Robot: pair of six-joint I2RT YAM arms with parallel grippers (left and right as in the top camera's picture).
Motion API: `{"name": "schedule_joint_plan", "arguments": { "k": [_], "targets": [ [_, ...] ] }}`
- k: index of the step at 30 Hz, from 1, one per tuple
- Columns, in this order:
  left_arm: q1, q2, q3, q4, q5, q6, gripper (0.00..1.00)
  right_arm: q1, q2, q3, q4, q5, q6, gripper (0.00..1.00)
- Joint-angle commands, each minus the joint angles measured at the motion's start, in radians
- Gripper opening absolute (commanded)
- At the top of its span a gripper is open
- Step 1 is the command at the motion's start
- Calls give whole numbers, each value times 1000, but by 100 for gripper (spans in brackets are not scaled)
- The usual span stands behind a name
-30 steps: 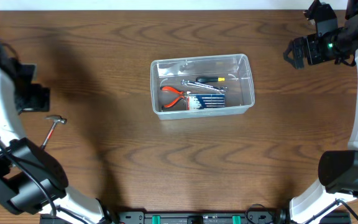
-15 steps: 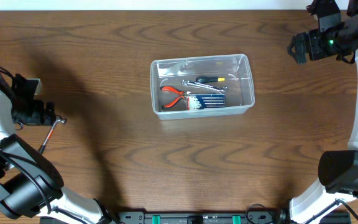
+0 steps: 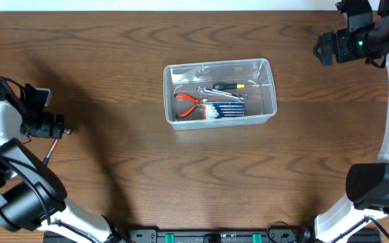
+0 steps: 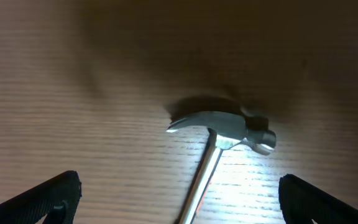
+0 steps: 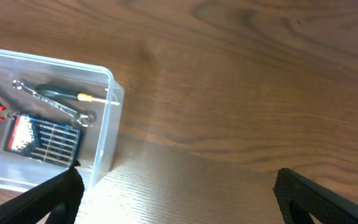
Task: Pack container
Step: 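Move the left gripper over the silver claw hammer, then lower the left gripper and grasp the hammer by its neck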
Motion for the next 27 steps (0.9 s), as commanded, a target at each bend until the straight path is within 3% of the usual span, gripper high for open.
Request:
{"name": "schedule_joint_plan", "arguments": {
  "k": [1, 22, 27],
  "targets": [
    [-16, 55, -1, 0, 14, 10, 100, 1, 9, 1, 0, -2, 47, 99],
    [-29, 150, -2, 3, -53, 10, 99, 1, 9, 1, -19, 3, 83, 99],
    [-30, 150, -2, 1, -53, 10, 89, 1, 9, 1, -18, 3, 83, 99]
  ]
}}
